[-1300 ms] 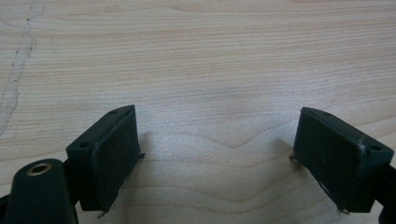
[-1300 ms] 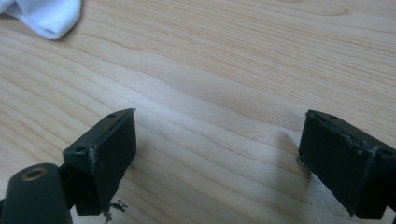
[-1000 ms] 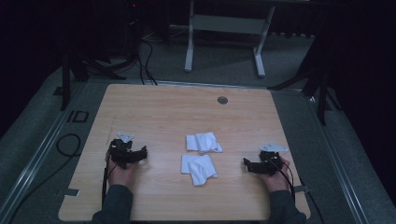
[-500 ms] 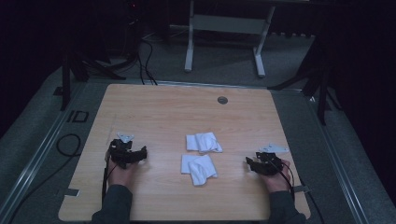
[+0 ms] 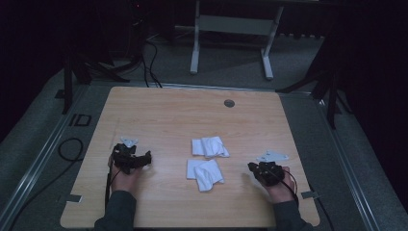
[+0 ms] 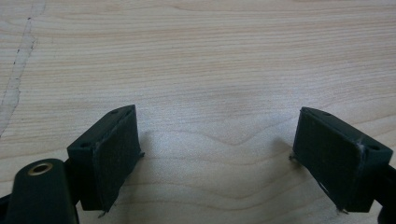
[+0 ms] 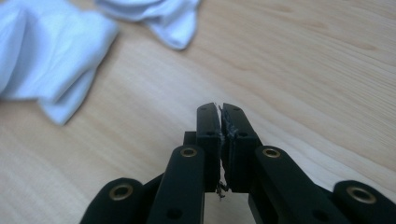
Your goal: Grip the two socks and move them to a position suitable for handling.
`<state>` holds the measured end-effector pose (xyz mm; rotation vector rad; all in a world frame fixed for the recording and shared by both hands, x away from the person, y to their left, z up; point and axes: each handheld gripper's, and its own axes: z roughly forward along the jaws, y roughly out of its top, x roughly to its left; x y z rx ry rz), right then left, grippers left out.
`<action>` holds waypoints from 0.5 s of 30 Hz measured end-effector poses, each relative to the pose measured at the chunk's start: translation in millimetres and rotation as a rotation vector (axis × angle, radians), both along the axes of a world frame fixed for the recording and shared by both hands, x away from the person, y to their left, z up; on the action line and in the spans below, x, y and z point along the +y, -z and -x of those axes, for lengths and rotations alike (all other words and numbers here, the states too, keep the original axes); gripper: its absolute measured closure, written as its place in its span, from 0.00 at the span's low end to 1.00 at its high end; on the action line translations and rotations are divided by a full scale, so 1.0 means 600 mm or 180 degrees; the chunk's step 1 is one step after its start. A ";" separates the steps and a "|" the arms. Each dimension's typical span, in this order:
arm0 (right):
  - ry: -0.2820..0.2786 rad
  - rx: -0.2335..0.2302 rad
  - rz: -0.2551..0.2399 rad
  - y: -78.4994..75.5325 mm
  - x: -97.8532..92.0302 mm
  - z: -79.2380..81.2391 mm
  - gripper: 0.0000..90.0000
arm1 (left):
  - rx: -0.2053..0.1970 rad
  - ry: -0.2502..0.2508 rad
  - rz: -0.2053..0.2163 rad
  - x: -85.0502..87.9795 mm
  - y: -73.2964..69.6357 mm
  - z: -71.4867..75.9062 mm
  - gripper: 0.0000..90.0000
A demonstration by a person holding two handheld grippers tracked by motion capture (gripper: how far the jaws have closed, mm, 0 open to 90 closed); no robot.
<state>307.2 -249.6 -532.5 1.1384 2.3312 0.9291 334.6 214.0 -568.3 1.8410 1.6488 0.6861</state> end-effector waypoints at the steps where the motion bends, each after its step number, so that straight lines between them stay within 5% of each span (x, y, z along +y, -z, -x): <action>1: -0.0042 0.0001 0.0070 0.001 0.008 0.003 0.96 | 0.0003 -0.0002 0.0001 0.000 0.000 0.000 0.16; 7: -0.0321 0.0010 0.0141 0.002 0.052 0.018 0.94 | 0.0005 -0.0004 0.0000 0.000 0.000 0.001 0.16; 15: -0.0571 0.0072 0.0073 0.003 0.101 0.025 0.76 | -0.0001 -0.0012 0.0004 0.000 0.000 0.002 0.16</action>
